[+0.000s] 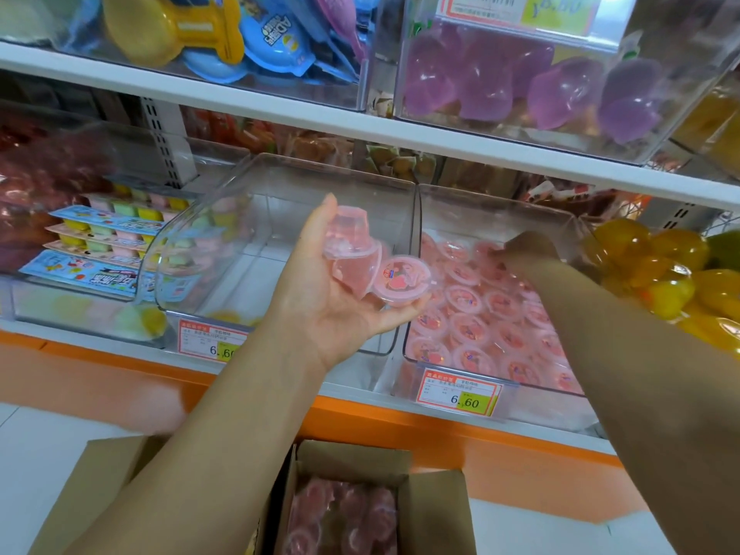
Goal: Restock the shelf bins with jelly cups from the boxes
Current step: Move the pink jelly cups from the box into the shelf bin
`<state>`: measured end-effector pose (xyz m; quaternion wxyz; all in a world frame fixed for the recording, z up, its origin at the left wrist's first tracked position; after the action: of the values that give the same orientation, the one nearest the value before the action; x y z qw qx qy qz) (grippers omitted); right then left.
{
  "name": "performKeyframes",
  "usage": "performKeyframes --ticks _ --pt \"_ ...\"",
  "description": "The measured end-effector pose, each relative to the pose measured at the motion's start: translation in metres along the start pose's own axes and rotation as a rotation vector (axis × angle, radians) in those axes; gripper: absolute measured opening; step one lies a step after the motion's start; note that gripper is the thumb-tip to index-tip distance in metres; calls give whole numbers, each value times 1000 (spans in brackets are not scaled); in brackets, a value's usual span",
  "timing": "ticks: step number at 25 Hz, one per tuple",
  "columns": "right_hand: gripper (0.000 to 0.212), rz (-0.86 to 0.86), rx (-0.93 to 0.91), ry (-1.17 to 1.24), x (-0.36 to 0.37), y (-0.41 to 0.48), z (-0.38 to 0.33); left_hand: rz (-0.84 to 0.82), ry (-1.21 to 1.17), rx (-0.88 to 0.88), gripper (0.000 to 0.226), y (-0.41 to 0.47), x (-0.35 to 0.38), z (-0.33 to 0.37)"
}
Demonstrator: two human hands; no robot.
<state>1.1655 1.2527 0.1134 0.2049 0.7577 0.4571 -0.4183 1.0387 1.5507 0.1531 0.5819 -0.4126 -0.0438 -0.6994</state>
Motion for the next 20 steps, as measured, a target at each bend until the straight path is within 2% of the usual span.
performKeyframes --ticks 3,6,9,11,13,14,15,17,20 --pt "45 20 -62 -64 3 -6 -2 -7 8 -7 52 -3 3 -2" --pt "53 -7 -76 -188 7 -21 1 -5 28 -2 53 -6 5 -1" --pt "46 -3 -144 -255 1 -32 -6 -18 25 -3 51 -10 9 -1" --pt "35 -10 -301 -127 -10 -51 -24 -39 33 4 51 -14 11 -1" --pt "25 -80 -401 211 -22 -94 -44 -63 42 15 50 -17 14 -2" --pt "24 -170 -415 404 -26 -124 -53 -80 44 24 51 -19 16 -3" --pt "27 -289 -414 553 -27 -151 -62 -97 44 31 53 -20 18 -4" --pt "37 -476 -370 676 -26 -188 -71 -125 35 33 60 -22 21 -8" --pt "36 -589 -274 790 -30 -201 -75 -181 8 34 68 -22 26 -11"
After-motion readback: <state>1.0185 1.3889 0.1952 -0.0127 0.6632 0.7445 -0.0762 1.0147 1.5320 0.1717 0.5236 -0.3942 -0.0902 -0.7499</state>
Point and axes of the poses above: each hand's wrist, its own y-axis towards the middle knuckle, its own x-axis out of the palm, z = x × y, the point moved 4 cm from there along y, towards the middle knuckle, and after that the axes turned 13 degrees about y, right-handed, at the moved point
